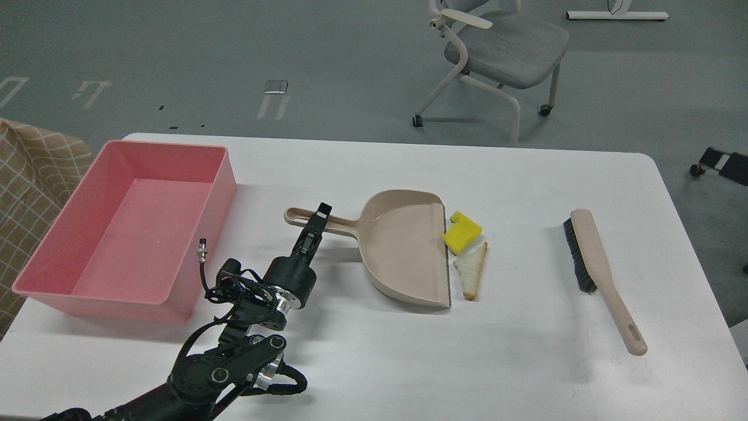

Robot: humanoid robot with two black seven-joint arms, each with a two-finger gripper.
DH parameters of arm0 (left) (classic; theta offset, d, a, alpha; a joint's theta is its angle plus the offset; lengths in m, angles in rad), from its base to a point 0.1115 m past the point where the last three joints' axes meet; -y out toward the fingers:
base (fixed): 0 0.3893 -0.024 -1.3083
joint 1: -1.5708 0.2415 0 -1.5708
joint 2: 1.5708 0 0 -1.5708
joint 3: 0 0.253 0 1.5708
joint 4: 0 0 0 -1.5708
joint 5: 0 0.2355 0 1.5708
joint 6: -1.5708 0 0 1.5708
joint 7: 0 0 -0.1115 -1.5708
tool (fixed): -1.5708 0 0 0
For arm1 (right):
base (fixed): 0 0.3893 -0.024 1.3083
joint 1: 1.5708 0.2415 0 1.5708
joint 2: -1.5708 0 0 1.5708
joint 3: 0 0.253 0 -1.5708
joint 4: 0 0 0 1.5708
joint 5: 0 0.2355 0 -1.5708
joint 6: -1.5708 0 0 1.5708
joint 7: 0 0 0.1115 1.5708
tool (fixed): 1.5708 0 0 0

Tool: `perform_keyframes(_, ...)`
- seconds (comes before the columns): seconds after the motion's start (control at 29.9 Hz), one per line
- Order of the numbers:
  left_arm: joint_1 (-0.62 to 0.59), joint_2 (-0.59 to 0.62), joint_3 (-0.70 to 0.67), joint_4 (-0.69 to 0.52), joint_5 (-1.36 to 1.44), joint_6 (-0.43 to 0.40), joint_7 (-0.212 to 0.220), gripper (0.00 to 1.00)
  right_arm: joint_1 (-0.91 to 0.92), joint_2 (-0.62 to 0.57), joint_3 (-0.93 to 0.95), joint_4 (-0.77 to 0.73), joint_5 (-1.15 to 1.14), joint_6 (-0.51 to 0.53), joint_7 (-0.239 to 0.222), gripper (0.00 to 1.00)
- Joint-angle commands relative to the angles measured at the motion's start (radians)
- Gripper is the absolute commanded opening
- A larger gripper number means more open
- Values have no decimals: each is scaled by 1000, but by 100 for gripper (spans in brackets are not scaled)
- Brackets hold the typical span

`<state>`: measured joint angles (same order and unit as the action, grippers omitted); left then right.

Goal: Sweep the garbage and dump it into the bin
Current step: 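Move the right gripper down toward the wooden brush handle, then grasp the wooden brush handle with the right gripper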

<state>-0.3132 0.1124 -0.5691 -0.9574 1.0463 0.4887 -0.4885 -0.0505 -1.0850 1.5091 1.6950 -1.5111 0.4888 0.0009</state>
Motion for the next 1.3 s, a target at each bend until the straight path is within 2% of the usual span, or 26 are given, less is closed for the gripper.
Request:
perform_keyframes(0.0,-4,-3,0,0,-2,0,0,19,3,-9,-85,35,-139,0,8,98)
perform_keyframes(0.3,-1,-2,0,0,0,0,0,19,46,36,-213,35,-271,0,16,98)
perform_keyframes(0.57,-3,-2,0,0,0,0,0,19,9,161,-236,26,-297,0,10,98)
perform_keyframes(1.1,-4,-8,0,0,0,0,0,19,-77,206,-236,20,-382,0,-2,97)
perform_keyframes(1.27,-3,-3,0,0,0,0,0,19,-81,255,-236,14,-446,0,-12,97)
